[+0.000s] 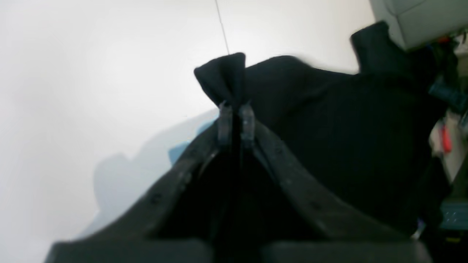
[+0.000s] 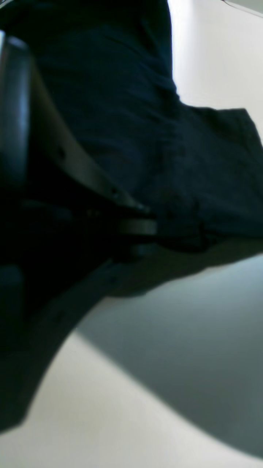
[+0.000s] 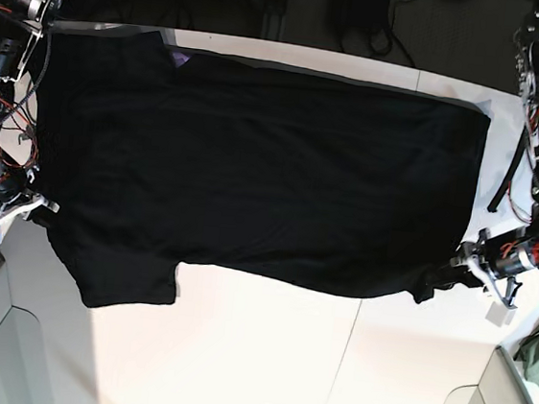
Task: Layout the t-shirt on the table in an organized manner, then fold the t-shirt properly
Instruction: 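Lift the shirt side and fold it lengthwise over the body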
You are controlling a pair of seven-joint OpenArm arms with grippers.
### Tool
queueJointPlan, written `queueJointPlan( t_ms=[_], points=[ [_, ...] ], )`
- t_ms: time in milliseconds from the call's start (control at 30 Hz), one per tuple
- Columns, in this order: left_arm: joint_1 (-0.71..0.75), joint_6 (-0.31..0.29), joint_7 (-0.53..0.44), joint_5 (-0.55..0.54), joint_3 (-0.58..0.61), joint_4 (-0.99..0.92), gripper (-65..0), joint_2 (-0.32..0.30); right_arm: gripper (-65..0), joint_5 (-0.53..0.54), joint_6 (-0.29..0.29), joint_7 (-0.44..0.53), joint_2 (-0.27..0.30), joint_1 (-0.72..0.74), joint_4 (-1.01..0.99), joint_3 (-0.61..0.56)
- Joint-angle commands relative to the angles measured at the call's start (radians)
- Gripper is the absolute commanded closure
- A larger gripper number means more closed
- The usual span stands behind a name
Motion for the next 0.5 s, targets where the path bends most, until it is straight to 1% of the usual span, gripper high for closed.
queueJointPlan(
  t_ms=[0,133,267,333,467],
  points=[
    [-0.001,-0.011,-0.011,-0.027,-0.005,0.043,0.0,-0.031,0.0,0.036,0.008,0.014,0.029,0.008,0.037,0.003],
    [0.086,-0.011,-0.011,-0.027,-0.011,0.132,0.0,-0.076,0.0,0.045,0.008,0.009,0.065,-0.061,0.105,0.008],
    [0.177,-0.011,-0.011,-0.031,-0.015,0.215,0.0,-0.114,0.0,0.09,0.008,-0.009,0.098,-0.145,0.187,0.02],
    [0.217,-0.011,-0.006,-0.047,-0.015,0.251,0.0,-0.125,0.0,0.125,0.008,-0.026,0.107,-0.183,0.22,0.021],
    [0.277,-0.011,0.008,-0.055,-0.015,0.32,0.0,-0.13,0.0,0.129,0.008,-0.029,0.109,-0.259,0.287,0.021]
  ],
)
